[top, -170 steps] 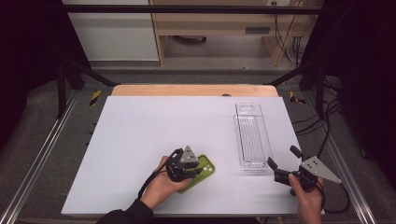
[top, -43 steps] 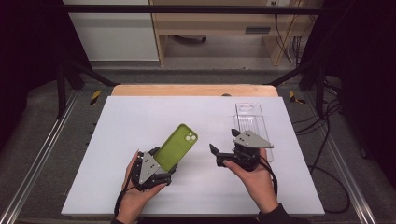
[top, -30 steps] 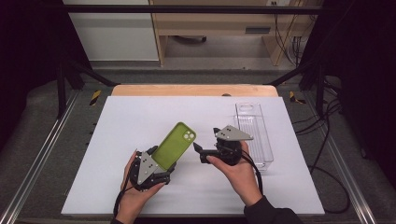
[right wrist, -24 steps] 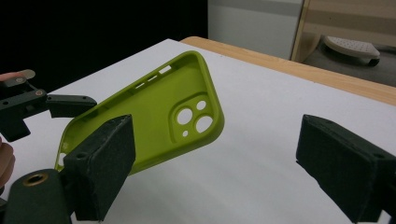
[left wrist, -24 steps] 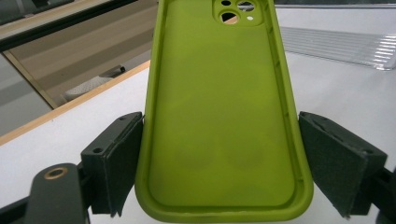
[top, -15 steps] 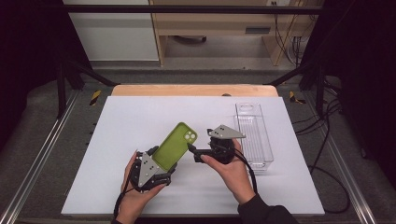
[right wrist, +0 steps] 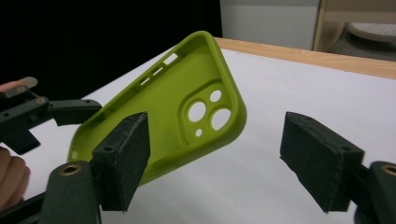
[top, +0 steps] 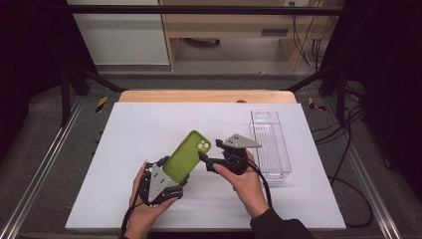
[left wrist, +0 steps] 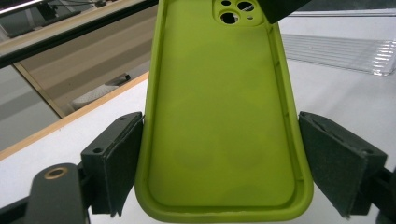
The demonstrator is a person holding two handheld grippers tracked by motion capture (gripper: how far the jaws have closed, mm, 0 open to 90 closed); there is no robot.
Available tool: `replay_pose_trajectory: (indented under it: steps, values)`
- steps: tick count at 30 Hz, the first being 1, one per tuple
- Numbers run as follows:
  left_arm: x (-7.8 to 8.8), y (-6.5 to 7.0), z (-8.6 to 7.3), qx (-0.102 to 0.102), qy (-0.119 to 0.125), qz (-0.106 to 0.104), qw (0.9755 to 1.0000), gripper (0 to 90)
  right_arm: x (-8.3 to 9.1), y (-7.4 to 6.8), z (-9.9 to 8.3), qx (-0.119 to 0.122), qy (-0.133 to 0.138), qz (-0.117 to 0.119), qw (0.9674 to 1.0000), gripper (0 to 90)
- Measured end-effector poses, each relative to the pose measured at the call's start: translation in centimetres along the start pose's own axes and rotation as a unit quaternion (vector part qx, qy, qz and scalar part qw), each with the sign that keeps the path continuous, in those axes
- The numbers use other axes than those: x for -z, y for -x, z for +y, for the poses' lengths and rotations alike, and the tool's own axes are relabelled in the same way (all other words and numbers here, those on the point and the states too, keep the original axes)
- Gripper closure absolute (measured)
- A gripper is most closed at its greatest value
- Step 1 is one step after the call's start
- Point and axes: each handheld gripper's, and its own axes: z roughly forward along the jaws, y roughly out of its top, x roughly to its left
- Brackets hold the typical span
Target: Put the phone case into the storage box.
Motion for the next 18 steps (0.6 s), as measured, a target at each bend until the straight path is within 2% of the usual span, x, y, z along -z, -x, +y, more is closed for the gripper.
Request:
replay_pose_trajectory:
  steps: [6, 12, 14, 18]
  values:
    - [0.03, 0.18, 0.07, -0.002, 0.004, 0.001, 1.0, 16.5, -0.22, 0.17, 0.2, -0.026, 0.011, 0.022, 0.9994, 40.4]
    - [0.14, 0.42, 0.23, -0.008, 0.01, 0.002, 0.9999, 16.5, -0.32, 0.42, 0.27, -0.037, 0.014, 0.03, 0.9988, 46.8]
    - [0.18, 0.4, 0.19, -0.005, 0.011, 0.004, 0.9999, 16.5, -0.32, 0.56, 0.3, -0.047, 0.017, 0.037, 0.9981, 51.6]
    - [0.18, 0.38, 0.18, -0.004, 0.011, 0.005, 0.9999, 16.5, -0.43, 0.57, 0.33, -0.053, 0.019, 0.044, 0.9974, 55.7]
